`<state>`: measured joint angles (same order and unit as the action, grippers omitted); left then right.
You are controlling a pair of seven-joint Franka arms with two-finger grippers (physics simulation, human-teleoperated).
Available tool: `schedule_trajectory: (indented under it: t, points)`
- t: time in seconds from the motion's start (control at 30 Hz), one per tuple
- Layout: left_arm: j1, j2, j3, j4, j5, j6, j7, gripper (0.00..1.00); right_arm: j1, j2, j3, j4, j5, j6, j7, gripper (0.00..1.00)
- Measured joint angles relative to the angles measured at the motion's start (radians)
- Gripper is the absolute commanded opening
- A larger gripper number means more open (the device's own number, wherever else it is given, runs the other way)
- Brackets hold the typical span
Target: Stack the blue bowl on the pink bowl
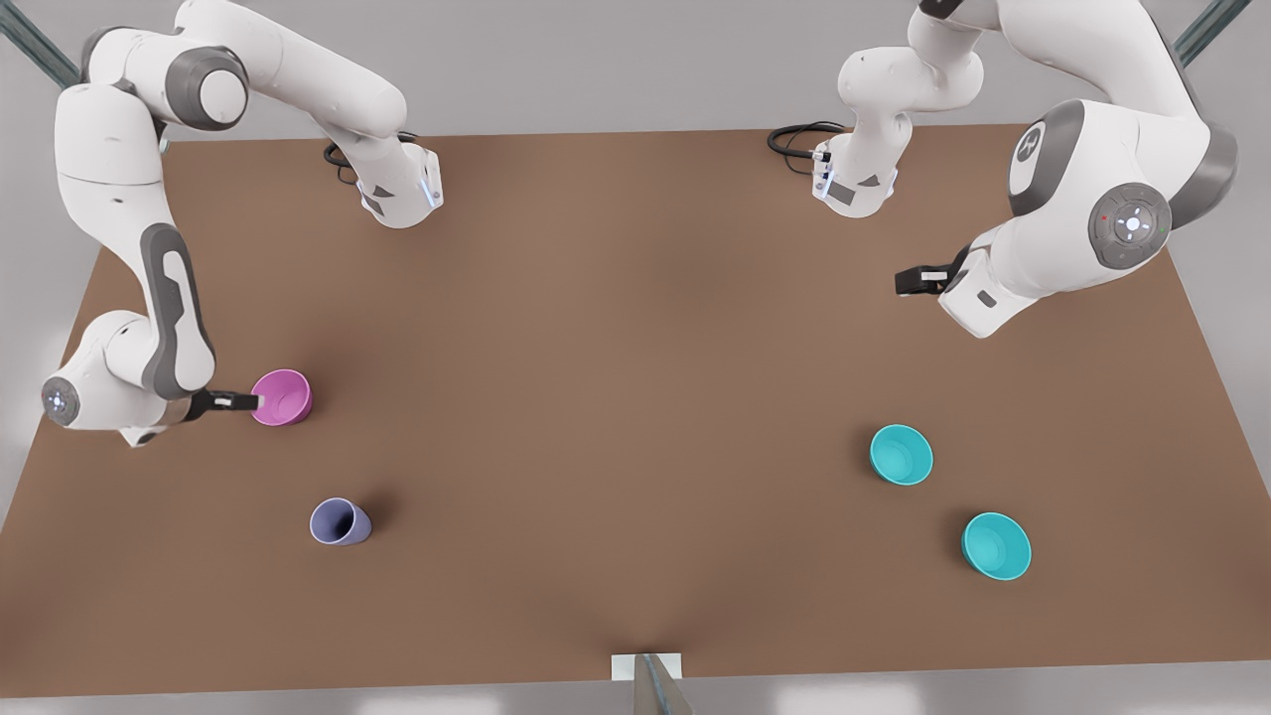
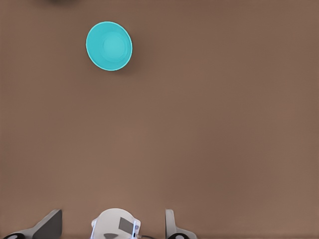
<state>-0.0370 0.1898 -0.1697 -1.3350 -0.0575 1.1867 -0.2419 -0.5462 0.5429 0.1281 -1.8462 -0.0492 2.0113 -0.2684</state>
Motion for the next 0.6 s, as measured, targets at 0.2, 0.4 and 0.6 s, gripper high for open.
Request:
schedule_trajectory:
  t: [0.2,0.4,0.6]
  points:
    - [0.0,0.001,0.0,0.0,0.0,-0.001,-0.004,1.0,-0.009,0.001,0.002,-0.047,0.009,0.053,-0.057,0.86]
    - [0.0,0.002,0.0,0.0,0.0,-0.003,-0.007,1.0,-0.003,0.016,0.003,-0.051,0.018,0.071,-0.105,0.37]
    - [-0.001,0.003,0.0,-0.001,0.0,-0.002,-0.009,1.0,-0.003,0.006,0.037,-0.037,0.052,0.054,-0.133,0.21]
